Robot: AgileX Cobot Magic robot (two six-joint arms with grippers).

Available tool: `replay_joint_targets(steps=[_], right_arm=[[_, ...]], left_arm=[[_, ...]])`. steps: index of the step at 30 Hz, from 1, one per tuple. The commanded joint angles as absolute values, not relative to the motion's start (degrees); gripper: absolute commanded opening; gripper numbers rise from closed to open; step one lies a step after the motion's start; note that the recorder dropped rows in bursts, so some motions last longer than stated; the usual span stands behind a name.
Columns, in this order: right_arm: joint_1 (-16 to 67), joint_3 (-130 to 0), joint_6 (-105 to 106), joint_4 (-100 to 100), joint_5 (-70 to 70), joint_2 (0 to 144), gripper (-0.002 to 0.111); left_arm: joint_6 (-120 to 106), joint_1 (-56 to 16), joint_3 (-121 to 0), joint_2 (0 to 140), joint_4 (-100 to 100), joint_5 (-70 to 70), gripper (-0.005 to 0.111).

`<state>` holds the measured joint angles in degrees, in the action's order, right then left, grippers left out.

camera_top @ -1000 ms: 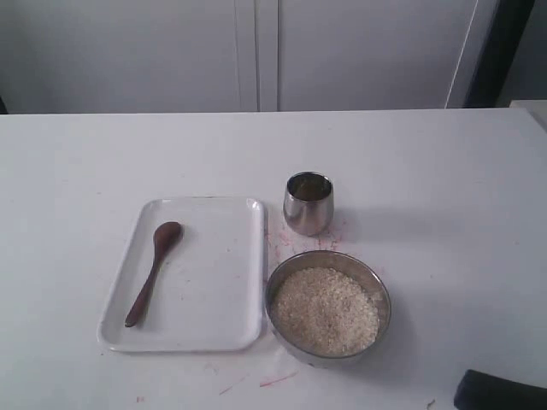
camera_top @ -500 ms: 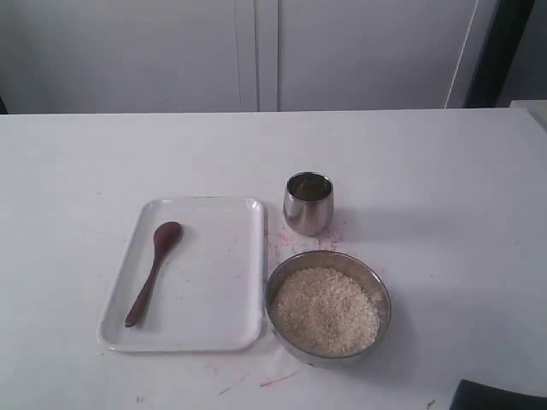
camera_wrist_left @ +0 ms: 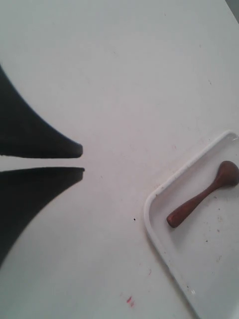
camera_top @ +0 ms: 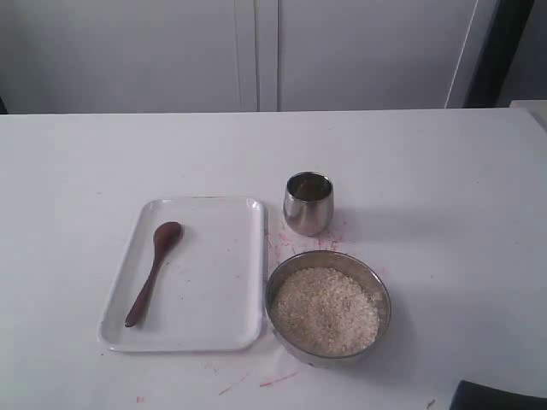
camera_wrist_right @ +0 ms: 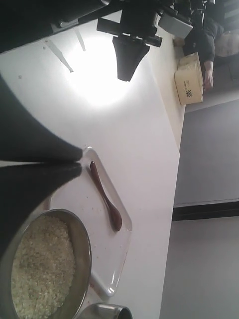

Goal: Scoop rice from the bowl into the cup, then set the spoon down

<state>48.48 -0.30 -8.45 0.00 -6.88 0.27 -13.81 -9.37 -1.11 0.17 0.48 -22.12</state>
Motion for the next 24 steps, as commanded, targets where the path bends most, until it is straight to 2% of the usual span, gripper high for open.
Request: replay_joint_targets(steps=[1,24], right_arm=[[45.0,0.0,-7.9,0.0,-6.8,0.0,0.000],[16.5,0.0,-7.9,0.0,-6.8,0.0,0.000]], left_arm=[[-13.5,-9.4,-0.6,0.0,0.5,-24.0,0.014],[-13.5,-9.4,-0.6,0.0,0.5,-24.0,0.014]])
